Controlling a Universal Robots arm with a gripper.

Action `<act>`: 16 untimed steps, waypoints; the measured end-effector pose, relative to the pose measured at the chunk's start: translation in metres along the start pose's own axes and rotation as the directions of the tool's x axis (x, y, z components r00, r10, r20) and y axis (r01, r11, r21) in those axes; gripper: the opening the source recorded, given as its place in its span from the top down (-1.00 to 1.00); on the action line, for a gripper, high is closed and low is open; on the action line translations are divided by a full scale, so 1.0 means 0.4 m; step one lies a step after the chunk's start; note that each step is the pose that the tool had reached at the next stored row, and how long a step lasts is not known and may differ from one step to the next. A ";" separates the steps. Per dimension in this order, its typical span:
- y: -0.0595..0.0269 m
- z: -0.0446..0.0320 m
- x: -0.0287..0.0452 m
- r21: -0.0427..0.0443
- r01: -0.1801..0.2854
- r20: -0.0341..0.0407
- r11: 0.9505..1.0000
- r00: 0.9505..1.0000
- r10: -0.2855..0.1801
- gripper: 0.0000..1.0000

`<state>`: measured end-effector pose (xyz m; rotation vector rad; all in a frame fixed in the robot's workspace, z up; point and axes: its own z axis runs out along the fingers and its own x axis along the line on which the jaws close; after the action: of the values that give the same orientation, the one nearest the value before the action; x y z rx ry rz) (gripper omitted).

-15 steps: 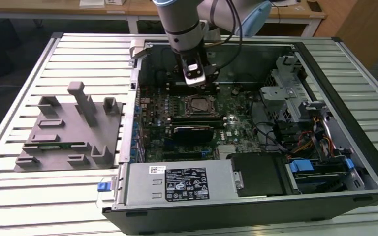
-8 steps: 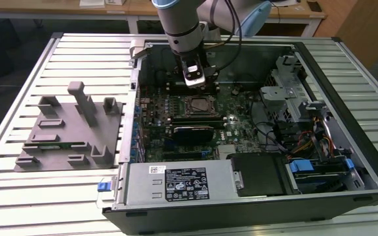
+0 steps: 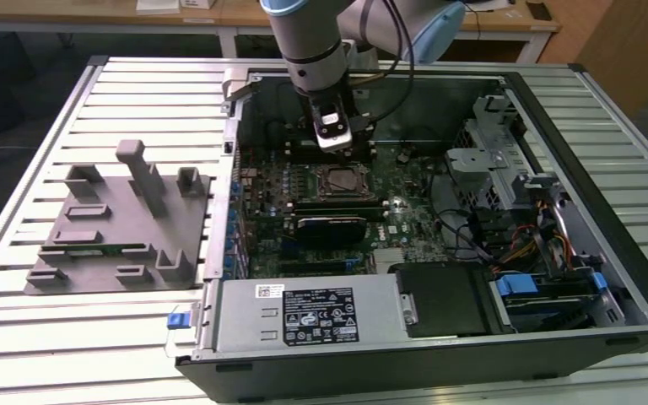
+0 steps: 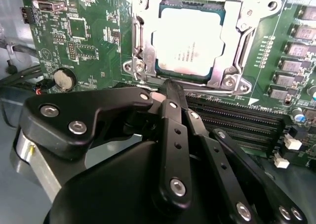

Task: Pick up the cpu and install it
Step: 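Install the first cpu locking lever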

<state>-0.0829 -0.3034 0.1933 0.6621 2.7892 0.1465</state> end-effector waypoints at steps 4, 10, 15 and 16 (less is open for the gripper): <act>0.000 0.002 0.000 0.005 0.002 0.002 1.000 1.000 -0.002 0.79; 0.001 0.002 0.001 0.004 0.002 0.002 1.000 1.000 -0.002 0.79; 0.006 0.002 0.004 0.004 0.002 0.002 1.000 1.000 -0.002 0.79; 0.008 0.002 0.004 0.004 0.002 0.002 1.000 1.000 -0.002 0.79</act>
<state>-0.0829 -0.2998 0.1925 0.6603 2.7889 0.1406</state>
